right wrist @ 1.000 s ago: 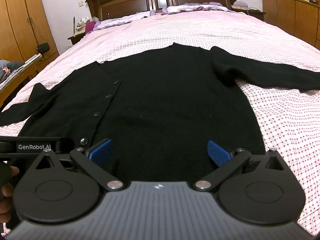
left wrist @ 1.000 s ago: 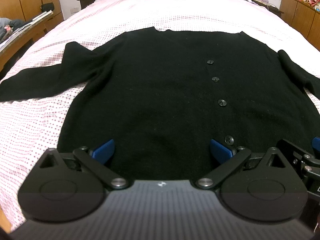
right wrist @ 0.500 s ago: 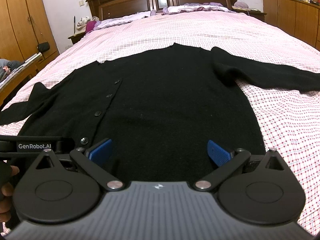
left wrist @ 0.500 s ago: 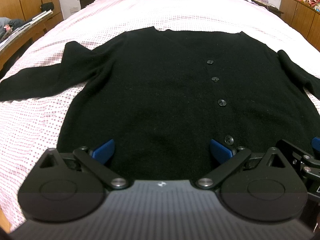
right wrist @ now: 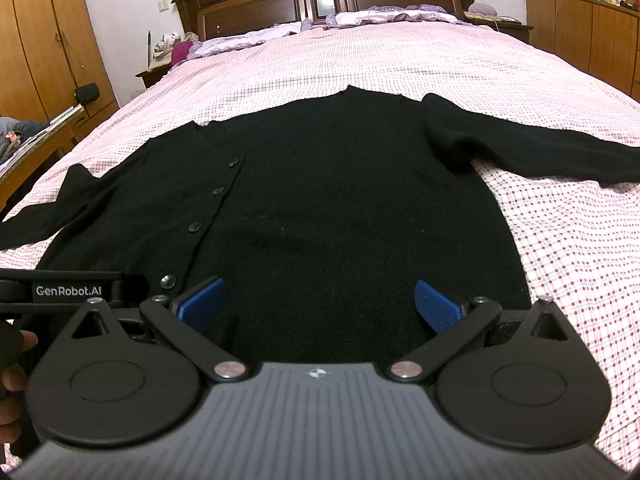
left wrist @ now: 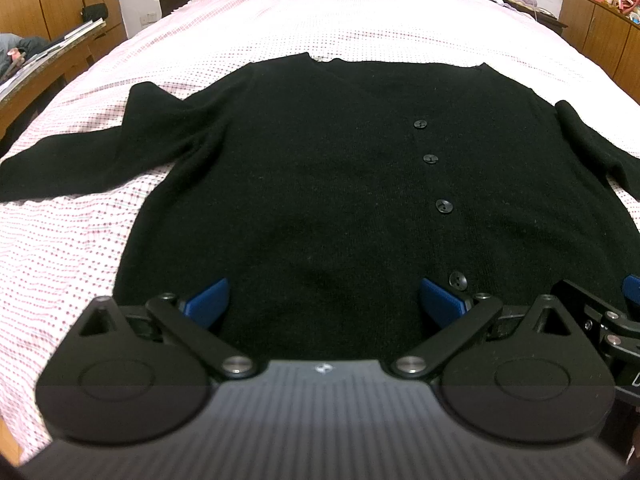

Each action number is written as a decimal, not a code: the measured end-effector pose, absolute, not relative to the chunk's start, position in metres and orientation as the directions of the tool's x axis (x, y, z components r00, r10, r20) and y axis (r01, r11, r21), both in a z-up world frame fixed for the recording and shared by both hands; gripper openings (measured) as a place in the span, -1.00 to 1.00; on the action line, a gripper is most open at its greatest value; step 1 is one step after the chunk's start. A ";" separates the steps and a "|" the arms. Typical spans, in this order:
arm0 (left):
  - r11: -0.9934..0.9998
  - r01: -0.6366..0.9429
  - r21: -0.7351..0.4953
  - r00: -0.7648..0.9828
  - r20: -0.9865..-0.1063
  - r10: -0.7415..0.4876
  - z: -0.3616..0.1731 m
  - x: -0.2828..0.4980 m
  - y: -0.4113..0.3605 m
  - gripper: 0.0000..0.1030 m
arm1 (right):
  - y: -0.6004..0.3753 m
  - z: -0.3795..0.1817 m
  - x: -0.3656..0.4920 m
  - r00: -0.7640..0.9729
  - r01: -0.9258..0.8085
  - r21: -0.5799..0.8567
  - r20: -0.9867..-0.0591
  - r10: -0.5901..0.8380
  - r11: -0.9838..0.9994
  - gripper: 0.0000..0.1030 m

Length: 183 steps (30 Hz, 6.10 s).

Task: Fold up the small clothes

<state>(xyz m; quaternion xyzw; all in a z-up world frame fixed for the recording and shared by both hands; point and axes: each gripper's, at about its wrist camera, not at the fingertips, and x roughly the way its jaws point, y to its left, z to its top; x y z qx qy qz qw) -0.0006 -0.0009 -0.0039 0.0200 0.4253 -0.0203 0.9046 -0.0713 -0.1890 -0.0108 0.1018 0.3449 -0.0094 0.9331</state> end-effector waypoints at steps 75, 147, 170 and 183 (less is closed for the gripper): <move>0.986 0.146 0.075 0.629 -0.777 -0.034 -0.027 0.021 -0.054 1.00 | -0.582 -0.076 -0.011 0.798 0.595 0.523 -0.477 -0.368 0.611 1.00; 0.999 -0.044 0.018 0.730 -0.682 0.045 0.043 0.006 0.102 1.00 | 0.028 0.034 0.143 0.794 -0.152 0.395 -0.497 0.350 0.906 -0.84; 1.000 0.014 0.004 0.737 -0.676 -0.008 0.040 0.027 0.078 1.00 | -0.061 0.044 0.095 0.738 -0.169 0.484 -0.515 0.436 0.858 0.51; 0.967 0.209 0.147 0.766 -0.639 -0.068 0.019 0.080 -0.030 1.00 | -0.190 0.028 0.019 0.780 0.096 0.544 -0.562 0.276 0.834 0.59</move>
